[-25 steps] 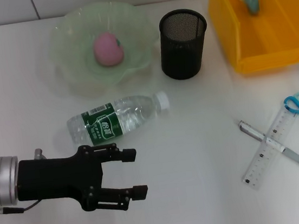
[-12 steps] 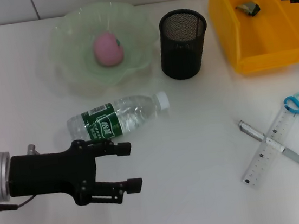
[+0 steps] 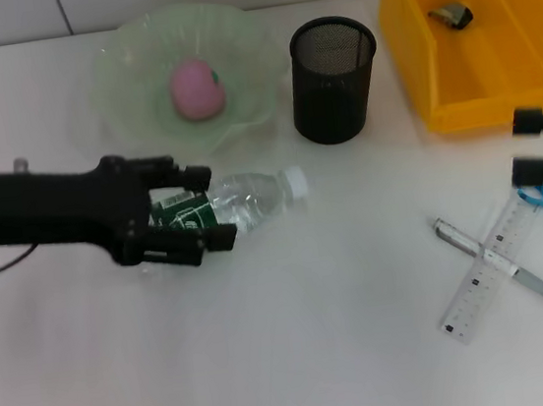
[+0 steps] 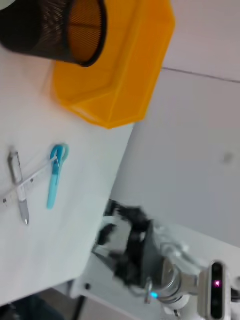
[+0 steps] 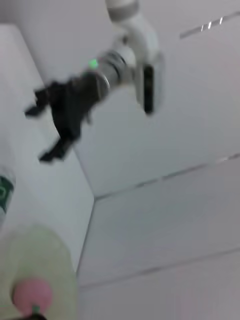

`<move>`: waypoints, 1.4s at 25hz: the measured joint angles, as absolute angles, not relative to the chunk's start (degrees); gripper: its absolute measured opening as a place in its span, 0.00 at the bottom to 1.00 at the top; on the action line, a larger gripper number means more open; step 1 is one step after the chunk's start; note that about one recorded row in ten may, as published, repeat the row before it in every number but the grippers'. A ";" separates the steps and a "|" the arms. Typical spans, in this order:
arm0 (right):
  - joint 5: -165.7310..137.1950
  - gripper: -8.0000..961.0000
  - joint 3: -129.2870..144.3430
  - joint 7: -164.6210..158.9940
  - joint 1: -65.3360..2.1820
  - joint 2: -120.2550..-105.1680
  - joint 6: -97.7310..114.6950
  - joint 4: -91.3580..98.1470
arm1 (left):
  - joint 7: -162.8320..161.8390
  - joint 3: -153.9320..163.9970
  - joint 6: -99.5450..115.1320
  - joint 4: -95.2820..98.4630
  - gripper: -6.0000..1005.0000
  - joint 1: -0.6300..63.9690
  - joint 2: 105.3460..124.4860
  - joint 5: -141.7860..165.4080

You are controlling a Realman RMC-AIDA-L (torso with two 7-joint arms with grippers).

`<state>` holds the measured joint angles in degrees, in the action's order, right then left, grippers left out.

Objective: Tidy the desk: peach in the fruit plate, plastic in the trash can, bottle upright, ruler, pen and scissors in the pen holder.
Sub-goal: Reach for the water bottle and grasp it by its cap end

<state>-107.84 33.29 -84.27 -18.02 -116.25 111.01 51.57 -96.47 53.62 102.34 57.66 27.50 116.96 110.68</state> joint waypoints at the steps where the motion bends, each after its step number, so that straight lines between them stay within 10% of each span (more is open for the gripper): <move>1: -107.84 0.70 33.28 -84.27 -18.02 -116.25 111.01 51.57 | -97.70 53.70 102.20 59.08 0.79 28.77 117.39 112.31; 12: -112.46 0.70 32.47 -67.79 -11.83 -114.67 113.59 36.63 | -107.50 68.96 84.28 55.83 0.79 41.60 118.74 120.64; 35: -113.12 0.70 28.97 -64.23 -10.51 -114.51 109.93 31.03 | -118.13 96.85 58.03 56.42 0.78 42.70 119.18 130.58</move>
<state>-113.12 28.97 -64.23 -10.51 -114.51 109.93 31.03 -118.13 96.85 58.03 56.42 42.70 119.18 130.58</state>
